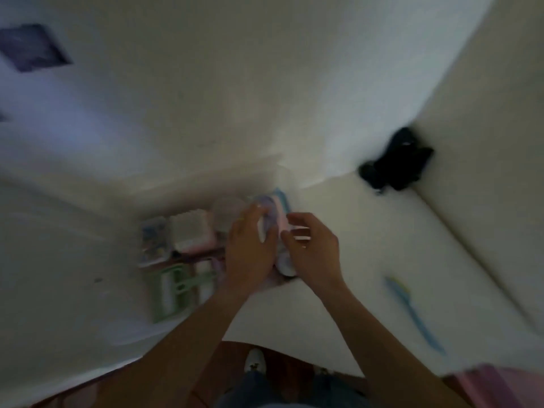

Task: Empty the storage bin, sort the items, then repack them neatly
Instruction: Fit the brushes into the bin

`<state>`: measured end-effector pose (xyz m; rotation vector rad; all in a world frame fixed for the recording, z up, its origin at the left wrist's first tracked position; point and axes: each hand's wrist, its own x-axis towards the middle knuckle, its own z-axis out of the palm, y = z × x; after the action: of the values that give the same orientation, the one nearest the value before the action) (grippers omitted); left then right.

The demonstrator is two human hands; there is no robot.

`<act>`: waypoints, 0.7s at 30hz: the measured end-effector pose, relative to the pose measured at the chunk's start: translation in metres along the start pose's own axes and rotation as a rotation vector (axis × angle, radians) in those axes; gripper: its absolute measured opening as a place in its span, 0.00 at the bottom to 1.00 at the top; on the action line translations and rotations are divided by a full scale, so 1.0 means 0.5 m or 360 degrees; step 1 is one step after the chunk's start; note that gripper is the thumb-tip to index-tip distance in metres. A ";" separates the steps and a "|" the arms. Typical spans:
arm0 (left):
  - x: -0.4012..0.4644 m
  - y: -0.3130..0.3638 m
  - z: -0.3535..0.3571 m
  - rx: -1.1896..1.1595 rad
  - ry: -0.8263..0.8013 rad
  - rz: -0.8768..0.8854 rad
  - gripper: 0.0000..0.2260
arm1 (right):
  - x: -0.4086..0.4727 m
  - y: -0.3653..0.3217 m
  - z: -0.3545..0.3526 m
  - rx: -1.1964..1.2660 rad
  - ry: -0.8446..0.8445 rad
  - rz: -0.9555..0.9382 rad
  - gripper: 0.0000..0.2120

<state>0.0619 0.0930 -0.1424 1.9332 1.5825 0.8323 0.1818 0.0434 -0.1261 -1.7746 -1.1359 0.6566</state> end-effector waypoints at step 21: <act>-0.263 0.244 0.486 -0.0302 -0.1358 -0.0856 0.24 | -0.113 0.560 -0.413 -0.0924 -0.0248 0.0990 0.12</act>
<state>0.3028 -0.0602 -0.2411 1.3249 1.2966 -0.0818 0.4392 -0.1388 -0.2838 -2.6631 -0.9192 0.8963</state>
